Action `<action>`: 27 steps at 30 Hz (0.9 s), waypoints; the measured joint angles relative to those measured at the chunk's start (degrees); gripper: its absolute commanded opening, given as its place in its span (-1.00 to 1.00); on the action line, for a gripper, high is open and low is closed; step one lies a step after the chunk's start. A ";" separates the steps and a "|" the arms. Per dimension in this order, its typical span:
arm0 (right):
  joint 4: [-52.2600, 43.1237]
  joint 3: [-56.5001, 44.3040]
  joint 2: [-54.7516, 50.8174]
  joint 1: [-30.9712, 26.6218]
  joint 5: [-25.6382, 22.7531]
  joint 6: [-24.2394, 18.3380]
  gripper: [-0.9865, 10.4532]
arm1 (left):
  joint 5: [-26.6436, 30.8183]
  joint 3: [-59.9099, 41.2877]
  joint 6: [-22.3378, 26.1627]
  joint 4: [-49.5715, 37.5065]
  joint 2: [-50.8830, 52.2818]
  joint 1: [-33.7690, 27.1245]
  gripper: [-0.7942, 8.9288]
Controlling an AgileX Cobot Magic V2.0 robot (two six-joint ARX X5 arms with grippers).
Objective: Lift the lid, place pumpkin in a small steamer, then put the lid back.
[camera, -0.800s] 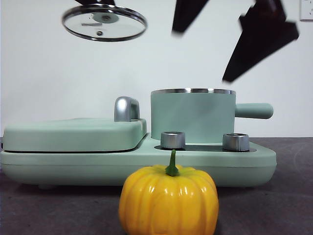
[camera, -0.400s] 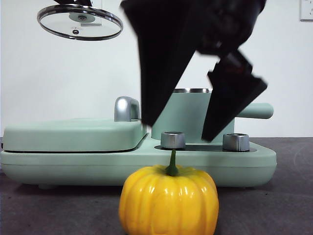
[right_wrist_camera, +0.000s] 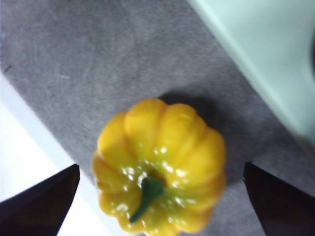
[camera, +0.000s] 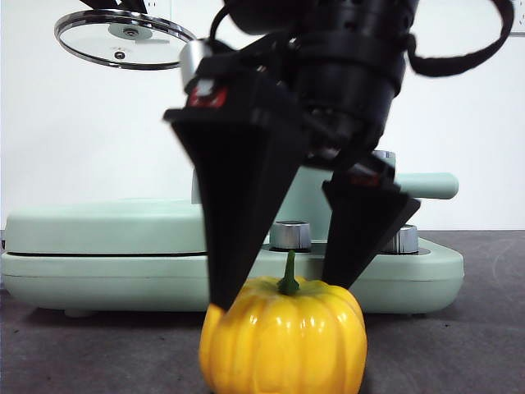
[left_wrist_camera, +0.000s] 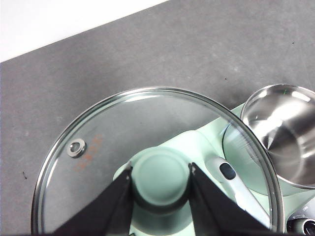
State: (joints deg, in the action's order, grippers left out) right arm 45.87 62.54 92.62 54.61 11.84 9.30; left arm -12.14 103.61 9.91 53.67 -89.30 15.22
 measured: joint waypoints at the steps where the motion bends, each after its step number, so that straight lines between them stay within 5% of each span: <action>1: -0.17 0.00 0.57 0.26 -0.02 -0.02 0.33 | 0.00 0.00 0.00 0.02 0.00 0.00 -0.81; 8: -1.14 0.00 4.87 1.75 -0.07 0.00 0.29 | 0.00 0.00 0.00 0.24 0.00 0.00 -0.81; 15: -1.11 0.04 6.47 2.12 -1.31 0.13 -0.33 | -0.02 0.00 0.02 0.42 0.00 0.00 -0.81; 27: 14.73 11.34 6.47 0.22 -1.36 -0.09 -0.34 | -0.02 0.00 0.46 0.92 0.00 -0.11 -0.81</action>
State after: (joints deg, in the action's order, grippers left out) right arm 60.60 73.89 99.09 54.83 10.48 9.21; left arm -12.16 103.61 10.37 54.59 -89.30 15.11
